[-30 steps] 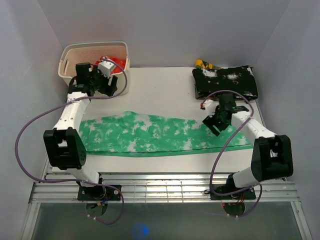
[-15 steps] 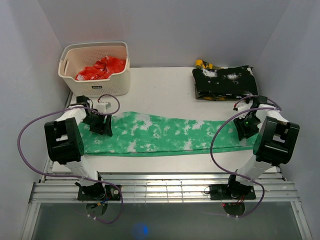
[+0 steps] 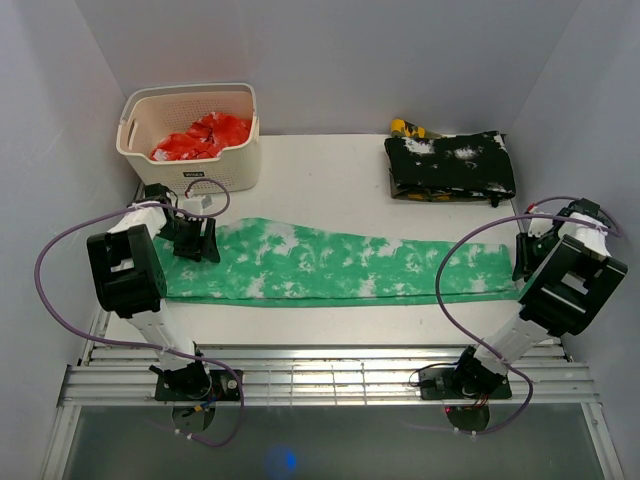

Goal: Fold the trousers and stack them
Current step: Fold the trousers

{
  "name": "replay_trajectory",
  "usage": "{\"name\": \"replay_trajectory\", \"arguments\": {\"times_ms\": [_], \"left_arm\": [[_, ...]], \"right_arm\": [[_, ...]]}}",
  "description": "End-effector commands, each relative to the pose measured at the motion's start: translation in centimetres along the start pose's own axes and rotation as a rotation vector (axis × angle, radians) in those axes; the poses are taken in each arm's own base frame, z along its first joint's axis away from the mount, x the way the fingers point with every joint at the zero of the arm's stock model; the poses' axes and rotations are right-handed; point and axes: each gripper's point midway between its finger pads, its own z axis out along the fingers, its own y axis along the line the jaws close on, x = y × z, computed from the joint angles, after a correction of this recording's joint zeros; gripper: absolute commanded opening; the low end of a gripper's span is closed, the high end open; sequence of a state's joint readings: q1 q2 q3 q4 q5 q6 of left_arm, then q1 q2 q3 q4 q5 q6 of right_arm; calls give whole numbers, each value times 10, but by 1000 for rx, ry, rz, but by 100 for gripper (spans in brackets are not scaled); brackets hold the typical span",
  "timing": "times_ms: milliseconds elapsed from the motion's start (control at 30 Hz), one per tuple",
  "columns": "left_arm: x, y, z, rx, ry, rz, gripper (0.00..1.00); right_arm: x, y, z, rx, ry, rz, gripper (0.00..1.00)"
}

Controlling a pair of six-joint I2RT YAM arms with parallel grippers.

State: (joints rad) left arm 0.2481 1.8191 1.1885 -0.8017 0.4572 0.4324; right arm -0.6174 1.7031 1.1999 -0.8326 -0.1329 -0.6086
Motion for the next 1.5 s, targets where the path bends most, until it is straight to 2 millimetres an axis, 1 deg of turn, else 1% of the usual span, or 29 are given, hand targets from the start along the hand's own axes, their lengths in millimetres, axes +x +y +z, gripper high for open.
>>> {"name": "replay_trajectory", "arguments": {"times_ms": [0, 33, 200, 333, 400, 433, 467, 500, 567, 633, 667, 700, 733, 767, 800, 867, 900, 967, 1000, 1033, 1067, 1133, 1200, 1267, 1333, 1367, 1400, 1433, 1467], "left_arm": [[-8, 12, 0, -43, -50, 37, 78], [-10, 11, -2, -49, -60, 41, 78], [-8, 11, -4, -54, -58, 46, 79], [-8, 11, -4, -58, -59, 46, 79], [-9, 12, -6, -66, -62, 46, 79], [-11, 12, -8, -70, -68, 48, 79], [-12, 12, -10, -74, -72, 48, 79], [-14, 10, -13, -71, -84, 51, 79], [-19, 7, -22, -75, -99, 54, 79], [-28, 6, -40, -86, -130, 59, 80], [-30, 6, -47, -89, -138, 56, 81], [-29, 13, -57, -101, -148, 41, 82], [-25, 13, -68, -104, -142, 25, 82], [-28, 18, -81, -115, -159, 14, 83], [-22, 30, -93, -136, -168, -24, 83], [-8, 41, -108, -171, -148, -47, 83], [2, 55, -118, -197, -152, -84, 83], [18, 69, -127, -232, -134, -95, 84], [29, 82, -135, -256, -135, -131, 84], [34, 88, -138, -267, -131, -127, 84], [44, 98, -141, -272, -125, -161, 84], [55, 101, -143, -252, -109, -168, 84], [69, 108, -140, -263, -73, -179, 85], [81, 110, -136, -255, -53, -212, 85], [85, 106, -132, -234, -57, -228, 85], [86, 104, -130, -225, -59, -233, 85], [86, 103, -130, -223, -66, -235, 81], [76, 99, -133, -204, -105, -231, 76], [65, 90, -138, -161, -151, -212, 72]], "right_arm": [[6, 23, 12, -104, 16, 75, 39], [6, 23, 14, -105, 16, 83, 39], [6, 25, 27, -135, 42, 143, 39], [8, 28, 30, -150, 54, 156, 40], [9, 28, 29, -150, 59, 153, 35], [11, 29, 27, -153, 66, 148, 24], [10, 27, 25, -144, 62, 144, 17], [8, 26, 22, -138, 55, 138, 8], [5, 23, 15, -126, 44, 130, 8], [-1, 17, 7, -105, 21, 124, 8], [-3, 15, 4, -96, 12, 115, 8], [-5, 13, 1, -89, 5, 111, 8], [-8, 9, -3, -76, -7, 106, 8], [-10, 7, -7, -68, -15, 98, 8], [-10, 5, -8, -63, -17, 91, 8], [-9, 5, -9, -60, -13, 82, 8], [-8, 5, -8, -62, -10, 79, 8], [-8, 6, -9, -70, -6, 74, 8], [-6, 7, -9, -79, 2, 73, 8], [-7, 8, -11, -84, -2, 73, 8], [-10, 8, -14, -85, -8, 69, 8], [-10, 10, -18, -99, -8, 62, 8], [-14, 9, -22, -101, -13, 57, 8], [-14, 8, -23, -105, 0, 55, 8], [-13, 10, -26, -112, 8, 53, 8], [-13, 11, -29, -117, 6, 45, 8], [-16, 11, -32, -119, -1, 42, 8], [-15, 14, -35, -127, -2, 42, 8], [-16, 13, -37, -123, -5, 36, 8]]}}
